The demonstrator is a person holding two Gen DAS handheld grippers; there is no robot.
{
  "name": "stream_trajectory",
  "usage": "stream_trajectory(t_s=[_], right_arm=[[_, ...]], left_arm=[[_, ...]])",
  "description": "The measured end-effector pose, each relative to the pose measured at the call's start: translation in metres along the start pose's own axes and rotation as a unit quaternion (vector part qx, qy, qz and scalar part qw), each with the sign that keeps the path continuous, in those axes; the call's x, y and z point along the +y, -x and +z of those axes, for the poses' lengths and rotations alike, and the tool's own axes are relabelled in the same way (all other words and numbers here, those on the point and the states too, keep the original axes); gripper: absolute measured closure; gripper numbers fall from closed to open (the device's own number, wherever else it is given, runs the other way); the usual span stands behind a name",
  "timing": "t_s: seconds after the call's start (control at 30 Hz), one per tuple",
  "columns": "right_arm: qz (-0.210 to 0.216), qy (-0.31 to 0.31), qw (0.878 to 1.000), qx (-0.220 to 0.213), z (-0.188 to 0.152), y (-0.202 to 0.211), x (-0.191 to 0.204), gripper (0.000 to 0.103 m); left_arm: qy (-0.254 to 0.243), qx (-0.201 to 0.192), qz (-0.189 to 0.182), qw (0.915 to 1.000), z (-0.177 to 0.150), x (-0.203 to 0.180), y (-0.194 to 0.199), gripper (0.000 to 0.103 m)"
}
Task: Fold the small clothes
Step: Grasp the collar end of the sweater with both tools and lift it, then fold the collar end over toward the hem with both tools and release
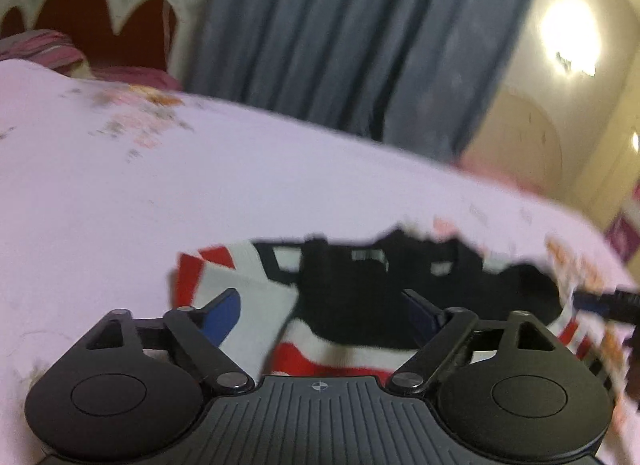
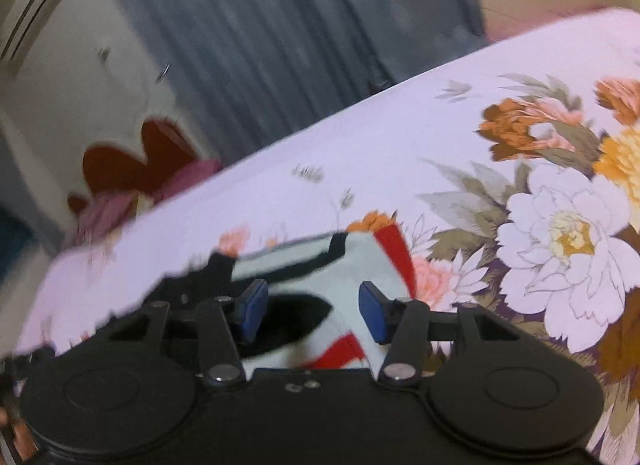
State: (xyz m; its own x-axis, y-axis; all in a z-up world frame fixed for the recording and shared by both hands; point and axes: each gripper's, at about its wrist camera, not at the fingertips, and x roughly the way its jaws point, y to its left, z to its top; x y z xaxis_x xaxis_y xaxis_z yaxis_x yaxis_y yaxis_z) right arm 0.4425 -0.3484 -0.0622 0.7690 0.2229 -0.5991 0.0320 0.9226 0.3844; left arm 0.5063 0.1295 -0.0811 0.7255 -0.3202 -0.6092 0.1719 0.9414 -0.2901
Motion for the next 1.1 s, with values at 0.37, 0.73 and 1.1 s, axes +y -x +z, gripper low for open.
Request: stream_trajectory(t_s=[0.37, 0.73, 1.1], right_arm=[[-0.094, 0.219, 0.971, 0.019, -0.014, -0.049, 0.061, 0.096], [-0.139, 0.155, 0.978, 0.008, 0.005, -0.070, 0.035, 0.092], [-0.019, 0.207, 0.978, 0.030, 0.000, -0.078, 0.123, 0.064]], left_arm=[[-0.102, -0.001, 0.065, 0.9927, 0.003, -0.028, -0.022, 0.099], [-0.064, 0.001, 0.116, 0.9911, 0.009, -0.011, -0.049, 0.091], [-0.137, 0.008, 0.012, 0.9905, 0.013, -0.106, -0.047, 0.039]])
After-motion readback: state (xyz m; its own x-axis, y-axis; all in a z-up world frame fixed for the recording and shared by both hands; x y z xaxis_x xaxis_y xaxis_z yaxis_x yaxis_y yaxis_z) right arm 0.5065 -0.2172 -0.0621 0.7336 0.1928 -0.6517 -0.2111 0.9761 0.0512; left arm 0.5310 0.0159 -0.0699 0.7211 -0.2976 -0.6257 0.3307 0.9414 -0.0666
